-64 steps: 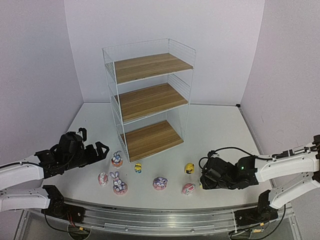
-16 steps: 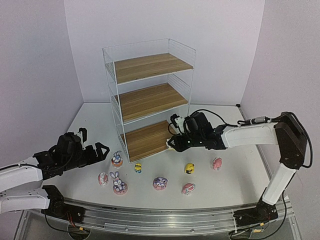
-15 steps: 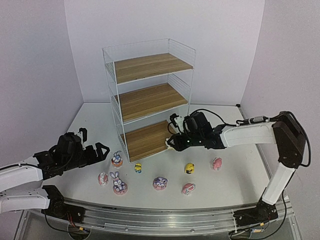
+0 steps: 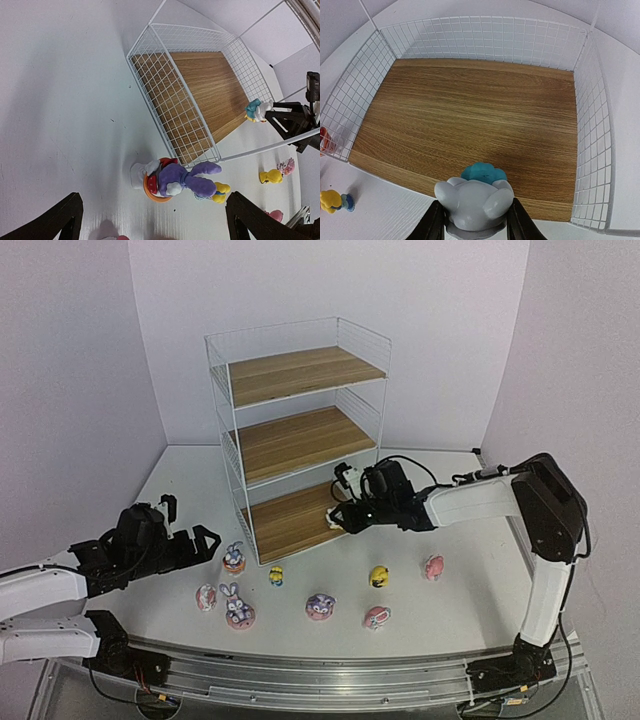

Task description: Place and organize the plastic toys onto the shelf

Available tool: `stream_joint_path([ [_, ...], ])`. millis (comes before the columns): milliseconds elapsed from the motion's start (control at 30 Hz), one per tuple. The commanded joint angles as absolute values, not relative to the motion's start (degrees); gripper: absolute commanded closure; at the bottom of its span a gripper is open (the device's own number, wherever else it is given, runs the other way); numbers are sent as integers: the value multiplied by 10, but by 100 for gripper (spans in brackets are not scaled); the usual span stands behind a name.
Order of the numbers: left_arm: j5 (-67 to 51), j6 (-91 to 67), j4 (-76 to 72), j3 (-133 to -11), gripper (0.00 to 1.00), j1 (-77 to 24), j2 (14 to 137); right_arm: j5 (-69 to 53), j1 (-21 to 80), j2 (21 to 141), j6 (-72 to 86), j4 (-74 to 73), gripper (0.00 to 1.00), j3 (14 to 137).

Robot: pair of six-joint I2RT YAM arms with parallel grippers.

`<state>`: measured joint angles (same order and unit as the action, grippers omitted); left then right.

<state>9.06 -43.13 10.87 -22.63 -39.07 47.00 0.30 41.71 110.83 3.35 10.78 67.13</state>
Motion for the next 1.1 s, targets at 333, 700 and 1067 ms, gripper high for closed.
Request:
stream_joint_path([
  [333, 97, -421, 108, -246, 1, -391, 449, 27, 417, 1131, 15, 142, 96, 709],
  [700, 101, -421, 117, -243, 0, -391, 436, 38, 413, 1148, 15, 141, 92, 722],
  [1067, 102, -419, 113, -247, 0, -391, 444, 36, 410, 1160, 24, 136, 82, 728],
])
